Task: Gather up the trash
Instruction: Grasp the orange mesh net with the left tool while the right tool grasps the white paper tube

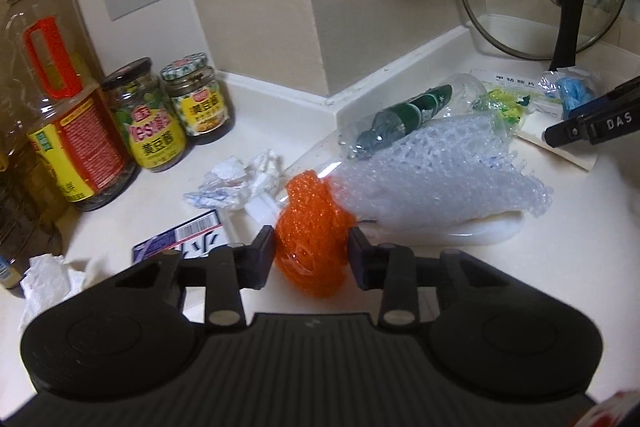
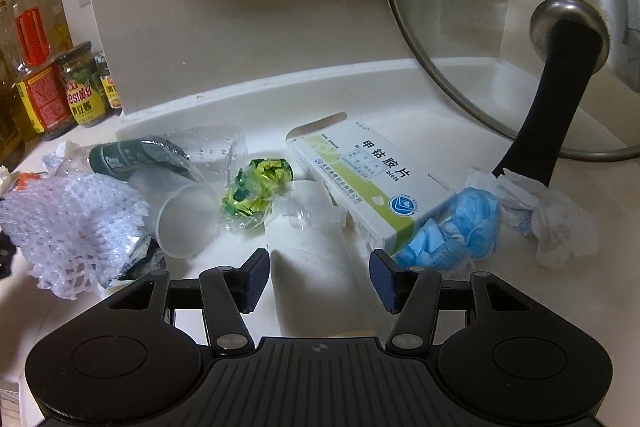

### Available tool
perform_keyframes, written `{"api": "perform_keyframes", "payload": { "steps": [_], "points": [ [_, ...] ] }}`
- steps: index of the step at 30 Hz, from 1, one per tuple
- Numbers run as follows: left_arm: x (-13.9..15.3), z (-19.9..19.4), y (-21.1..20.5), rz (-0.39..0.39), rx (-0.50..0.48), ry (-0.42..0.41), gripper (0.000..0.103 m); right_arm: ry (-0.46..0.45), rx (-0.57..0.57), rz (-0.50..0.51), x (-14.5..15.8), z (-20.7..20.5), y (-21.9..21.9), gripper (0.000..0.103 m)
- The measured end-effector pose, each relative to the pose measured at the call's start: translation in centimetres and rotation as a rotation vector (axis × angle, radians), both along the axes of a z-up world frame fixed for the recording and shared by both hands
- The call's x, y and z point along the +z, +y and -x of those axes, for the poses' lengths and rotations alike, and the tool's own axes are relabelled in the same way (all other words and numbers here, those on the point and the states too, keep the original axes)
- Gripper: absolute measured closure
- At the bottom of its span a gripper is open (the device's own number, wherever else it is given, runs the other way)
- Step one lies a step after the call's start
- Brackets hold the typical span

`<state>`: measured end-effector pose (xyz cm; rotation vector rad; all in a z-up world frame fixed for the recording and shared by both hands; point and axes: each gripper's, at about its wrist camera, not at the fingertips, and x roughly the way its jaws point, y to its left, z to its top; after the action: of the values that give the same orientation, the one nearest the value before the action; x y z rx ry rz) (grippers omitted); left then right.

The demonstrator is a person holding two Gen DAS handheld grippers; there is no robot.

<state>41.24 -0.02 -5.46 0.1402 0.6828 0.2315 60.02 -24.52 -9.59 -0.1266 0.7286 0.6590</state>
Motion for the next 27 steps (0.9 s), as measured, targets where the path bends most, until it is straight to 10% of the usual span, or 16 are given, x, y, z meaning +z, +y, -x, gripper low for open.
{"api": "perform_keyframes", "payload": {
  "steps": [13, 27],
  "points": [
    [2.6, 5.1, 1.4, 0.107, 0.081, -0.055, 0.070, 0.003, 0.020, 0.026, -0.3, 0.1, 1.0, 0.053],
    [3.4, 10.5, -1.7, 0.152, 0.088, -0.055, 0.070, 0.014, -0.088, -0.096, 1.3, 8.8, -4.1, 0.053]
  ]
}}
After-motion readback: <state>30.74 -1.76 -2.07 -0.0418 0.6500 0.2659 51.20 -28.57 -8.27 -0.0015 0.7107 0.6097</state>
